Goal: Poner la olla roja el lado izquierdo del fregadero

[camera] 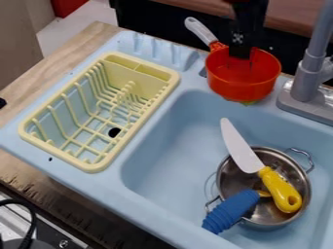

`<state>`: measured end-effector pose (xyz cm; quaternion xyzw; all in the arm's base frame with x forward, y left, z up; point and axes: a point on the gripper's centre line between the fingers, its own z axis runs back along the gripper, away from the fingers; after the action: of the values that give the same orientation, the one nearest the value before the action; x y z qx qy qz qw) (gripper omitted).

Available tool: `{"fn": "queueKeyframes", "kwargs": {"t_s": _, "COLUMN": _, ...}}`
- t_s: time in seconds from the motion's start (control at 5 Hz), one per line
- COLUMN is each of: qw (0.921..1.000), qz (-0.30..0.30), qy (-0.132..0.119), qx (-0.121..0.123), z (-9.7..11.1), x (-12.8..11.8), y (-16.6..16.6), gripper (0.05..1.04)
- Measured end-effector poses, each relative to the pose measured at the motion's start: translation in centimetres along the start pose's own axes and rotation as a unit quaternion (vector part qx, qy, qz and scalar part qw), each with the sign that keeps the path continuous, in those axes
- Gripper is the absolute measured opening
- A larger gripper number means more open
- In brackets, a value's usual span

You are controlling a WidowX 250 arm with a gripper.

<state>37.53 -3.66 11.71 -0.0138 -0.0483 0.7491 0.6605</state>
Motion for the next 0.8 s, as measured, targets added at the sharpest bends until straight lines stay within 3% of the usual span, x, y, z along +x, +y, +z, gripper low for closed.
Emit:
{"fn": "queueKeyframes", "kwargs": {"t_s": 0.2, "qw": 0.9997, "qz": -0.023, "qy": 0.005, "qx": -0.003, "z": 0.8, "x": 0.1, "y": 0.3, "gripper": 0.999}}
{"fn": "queueKeyframes", "kwargs": {"t_s": 0.4, "qw": 0.9926, "qz": -0.121, "qy": -0.011, "qx": 0.000, "z": 1.8, "x": 0.5, "y": 1.5, "gripper": 0.999}}
{"fn": "queueKeyframes", "kwargs": {"t_s": 0.6, "qw": 0.9775, "qz": -0.209, "qy": -0.003, "qx": -0.030, "z": 2.7, "x": 0.9, "y": 3.0, "gripper": 0.999}}
{"fn": "queueKeyframes", "kwargs": {"t_s": 0.8, "qw": 0.9503, "qz": -0.306, "qy": -0.020, "qx": -0.051, "z": 3.7, "x": 1.8, "y": 4.5, "gripper": 0.999}}
